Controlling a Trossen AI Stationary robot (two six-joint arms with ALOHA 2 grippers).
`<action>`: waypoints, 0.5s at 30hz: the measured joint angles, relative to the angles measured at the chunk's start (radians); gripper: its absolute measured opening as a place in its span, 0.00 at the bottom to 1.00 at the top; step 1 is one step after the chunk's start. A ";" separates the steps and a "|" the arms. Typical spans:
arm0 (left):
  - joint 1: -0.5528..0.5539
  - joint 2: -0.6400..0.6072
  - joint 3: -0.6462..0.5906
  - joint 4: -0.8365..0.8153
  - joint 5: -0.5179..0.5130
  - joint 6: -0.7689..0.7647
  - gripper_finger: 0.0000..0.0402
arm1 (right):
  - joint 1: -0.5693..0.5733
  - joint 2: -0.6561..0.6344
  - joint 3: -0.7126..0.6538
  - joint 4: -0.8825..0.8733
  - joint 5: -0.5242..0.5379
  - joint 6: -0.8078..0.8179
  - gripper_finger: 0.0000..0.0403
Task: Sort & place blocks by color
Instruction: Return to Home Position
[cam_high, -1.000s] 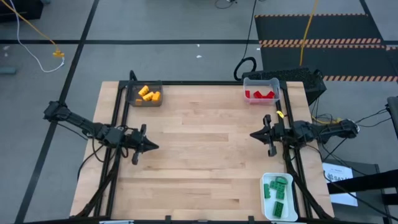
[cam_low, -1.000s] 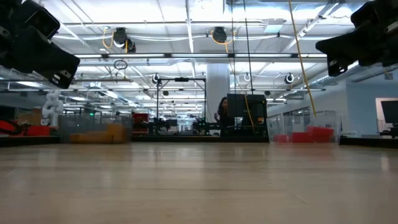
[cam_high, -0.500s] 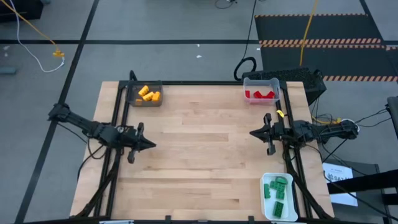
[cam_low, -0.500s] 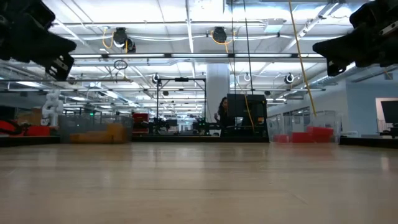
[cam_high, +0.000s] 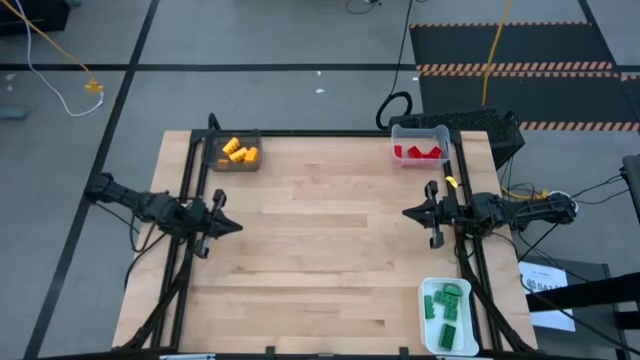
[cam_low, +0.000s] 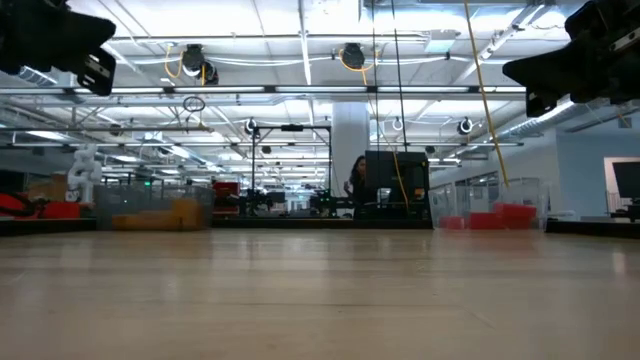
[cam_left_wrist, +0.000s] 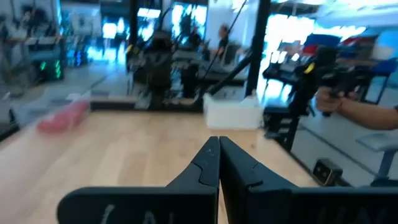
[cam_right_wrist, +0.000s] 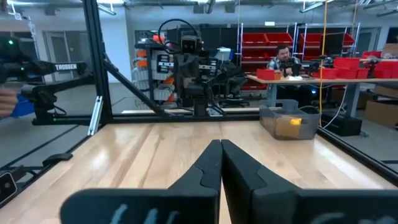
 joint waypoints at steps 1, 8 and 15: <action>0.009 -0.003 -0.021 0.040 0.020 0.013 0.00 | 0.000 0.000 0.000 0.000 0.000 0.000 0.00; 0.119 -0.003 -0.120 0.065 0.069 -0.032 0.00 | 0.000 0.000 0.000 0.001 -0.002 -0.004 0.00; 0.279 -0.005 -0.120 0.079 0.216 -0.058 0.00 | 0.000 0.000 0.000 0.002 -0.001 -0.025 0.00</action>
